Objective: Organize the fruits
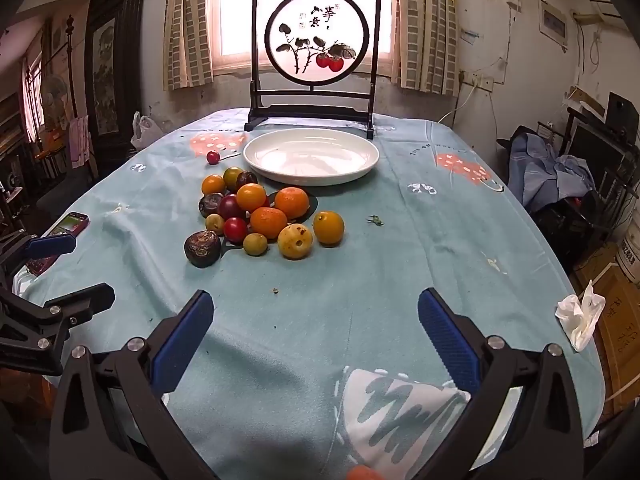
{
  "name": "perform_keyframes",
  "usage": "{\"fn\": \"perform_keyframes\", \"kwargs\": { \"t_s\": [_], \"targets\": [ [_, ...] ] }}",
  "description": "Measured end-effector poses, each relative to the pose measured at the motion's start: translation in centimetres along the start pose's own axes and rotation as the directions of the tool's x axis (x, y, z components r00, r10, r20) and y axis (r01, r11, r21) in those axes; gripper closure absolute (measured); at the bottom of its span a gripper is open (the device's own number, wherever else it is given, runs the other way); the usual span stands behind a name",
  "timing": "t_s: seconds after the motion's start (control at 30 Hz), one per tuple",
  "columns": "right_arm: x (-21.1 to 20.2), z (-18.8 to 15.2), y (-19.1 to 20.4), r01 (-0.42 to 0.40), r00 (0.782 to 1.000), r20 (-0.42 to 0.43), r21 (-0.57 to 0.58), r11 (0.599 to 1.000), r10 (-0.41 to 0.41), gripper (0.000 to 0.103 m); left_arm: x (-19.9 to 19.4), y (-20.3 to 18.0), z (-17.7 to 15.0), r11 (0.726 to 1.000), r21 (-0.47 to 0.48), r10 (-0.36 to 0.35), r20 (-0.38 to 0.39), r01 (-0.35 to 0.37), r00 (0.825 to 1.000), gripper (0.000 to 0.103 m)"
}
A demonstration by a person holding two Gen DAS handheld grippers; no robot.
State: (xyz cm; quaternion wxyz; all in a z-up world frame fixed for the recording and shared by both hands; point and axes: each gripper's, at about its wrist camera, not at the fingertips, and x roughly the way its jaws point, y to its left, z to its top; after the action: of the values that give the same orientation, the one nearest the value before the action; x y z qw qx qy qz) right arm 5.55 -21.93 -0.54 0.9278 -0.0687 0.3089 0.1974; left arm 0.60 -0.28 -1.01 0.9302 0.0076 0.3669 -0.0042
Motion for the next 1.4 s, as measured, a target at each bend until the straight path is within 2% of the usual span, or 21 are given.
{"fn": "perform_keyframes", "kwargs": {
  "t_s": [1.4],
  "targets": [
    [0.16, -0.09, -0.07, -0.011, 1.000, -0.016, 0.012, 1.000, 0.012, 0.001, 0.14, 0.59, -0.22, 1.000, -0.008, 0.002, -0.010, -0.002, 1.000, 0.002]
  ]
}}
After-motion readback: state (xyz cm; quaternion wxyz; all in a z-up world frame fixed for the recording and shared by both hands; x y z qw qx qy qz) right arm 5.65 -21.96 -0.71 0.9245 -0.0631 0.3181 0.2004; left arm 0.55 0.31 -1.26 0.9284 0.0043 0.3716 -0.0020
